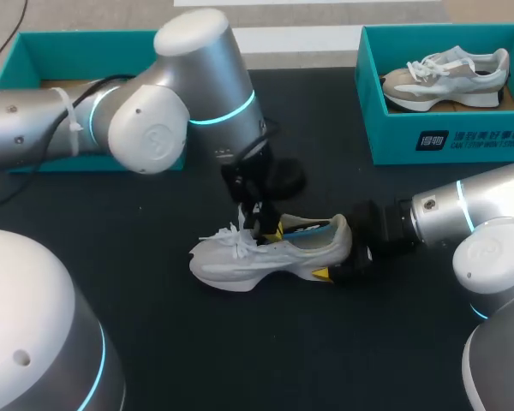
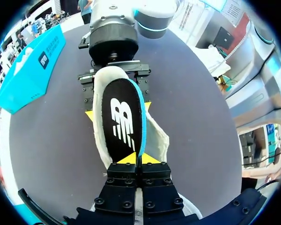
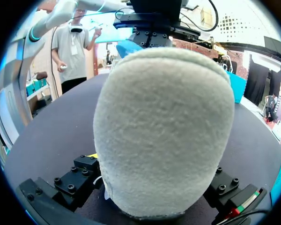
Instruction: Take the shoe out of the shoebox, open the shoe tongue, remove and reinsert the insole, then place the shoe into the shoebox
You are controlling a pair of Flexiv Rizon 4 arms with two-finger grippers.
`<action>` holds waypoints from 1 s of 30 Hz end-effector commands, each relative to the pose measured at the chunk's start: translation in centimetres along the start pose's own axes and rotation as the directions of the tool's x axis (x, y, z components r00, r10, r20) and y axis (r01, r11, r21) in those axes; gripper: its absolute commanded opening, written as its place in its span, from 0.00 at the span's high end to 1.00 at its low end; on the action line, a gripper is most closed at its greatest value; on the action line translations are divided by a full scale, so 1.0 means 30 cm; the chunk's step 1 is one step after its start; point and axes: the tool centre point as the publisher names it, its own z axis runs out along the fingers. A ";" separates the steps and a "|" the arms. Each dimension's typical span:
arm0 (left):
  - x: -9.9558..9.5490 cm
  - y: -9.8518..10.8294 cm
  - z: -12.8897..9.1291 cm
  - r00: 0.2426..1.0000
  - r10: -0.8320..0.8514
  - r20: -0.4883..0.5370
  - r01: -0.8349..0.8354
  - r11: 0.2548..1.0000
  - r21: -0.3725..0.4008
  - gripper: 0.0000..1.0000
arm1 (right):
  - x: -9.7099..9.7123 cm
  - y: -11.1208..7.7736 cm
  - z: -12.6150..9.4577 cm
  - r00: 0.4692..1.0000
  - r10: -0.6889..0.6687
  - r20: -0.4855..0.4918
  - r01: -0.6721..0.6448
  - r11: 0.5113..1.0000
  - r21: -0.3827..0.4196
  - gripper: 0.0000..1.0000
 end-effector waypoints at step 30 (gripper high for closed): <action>-0.016 -0.249 -0.082 0.991 0.121 0.049 -0.125 0.987 0.103 1.00 | -0.001 -0.003 0.005 1.000 0.000 0.001 0.000 1.000 0.003 1.00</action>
